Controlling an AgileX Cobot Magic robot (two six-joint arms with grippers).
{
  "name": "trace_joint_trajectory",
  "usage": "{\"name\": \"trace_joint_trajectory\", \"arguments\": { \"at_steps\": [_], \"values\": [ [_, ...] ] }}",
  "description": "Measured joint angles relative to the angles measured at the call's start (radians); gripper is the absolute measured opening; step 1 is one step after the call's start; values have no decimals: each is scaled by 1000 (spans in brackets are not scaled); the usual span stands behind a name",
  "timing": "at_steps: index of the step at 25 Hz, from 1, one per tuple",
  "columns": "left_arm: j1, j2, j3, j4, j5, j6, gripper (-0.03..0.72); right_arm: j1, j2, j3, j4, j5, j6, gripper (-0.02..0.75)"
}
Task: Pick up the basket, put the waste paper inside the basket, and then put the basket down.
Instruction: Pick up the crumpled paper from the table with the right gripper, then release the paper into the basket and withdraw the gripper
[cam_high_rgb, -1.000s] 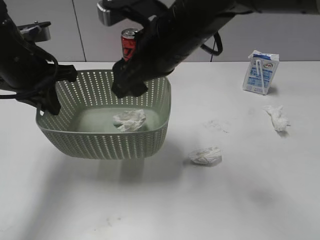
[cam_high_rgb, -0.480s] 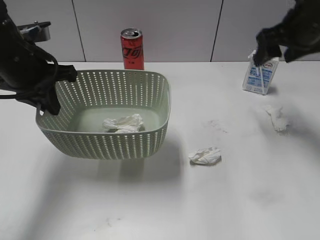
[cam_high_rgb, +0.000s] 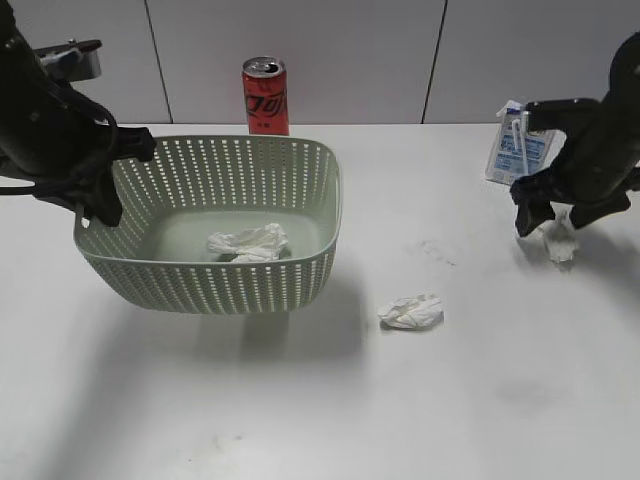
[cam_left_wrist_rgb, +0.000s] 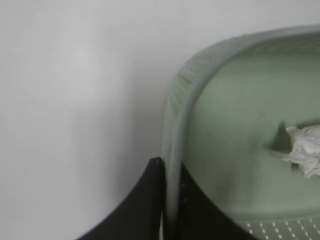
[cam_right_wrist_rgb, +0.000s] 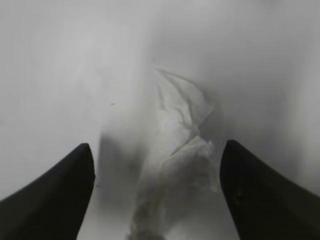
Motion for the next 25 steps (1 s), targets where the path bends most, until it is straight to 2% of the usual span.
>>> {"name": "trace_joint_trajectory", "arguments": {
  "at_steps": [3, 4, 5, 6, 8, 9, 11, 13, 16, 22, 24, 25],
  "values": [
    [0, 0, 0, 0, 0, 0, 6, 0, 52, 1, -71, 1, 55, 571],
    [0, 0, 0, 0, 0, 0, 6, 0, 52, 1, -77, -1, 62, 540],
    [0, 0, 0, 0, 0, 0, 6, 0, 52, 1, -86, -1, 70, 486],
    [0, 0, 0, 0, 0, 0, 6, 0, 52, 1, -91, 1, 73, 396],
    [0, 0, 0, 0, 0, 0, 6, 0, 45, -3, -97, 19, 75, 166],
    [0, 0, 0, 0, 0, 0, 6, 0, 30, -4, -94, 27, 76, 86],
    [0, 0, 0, 0, 3, 0, 6, 8, -28, -4, -89, 29, 62, 18],
    [0, 0, 0, 0, 8, 0, 6, 33, -129, -7, -87, 17, 44, 4],
    [0, 0, 0, -1, 12, 0, 6, 138, -286, -24, -45, -24, -7, 2],
    [0, 0, 0, -2, 16, 0, 6, 526, -412, -76, 60, -74, -94, 6],
    [0, 0, 0, -3, 16, 0, 6, 629, -392, -81, 71, -92, -98, 39],
    [0, 0, 0, -3, 19, 0, 6, 672, -375, -80, 73, -99, -100, 85]
  ]
}}
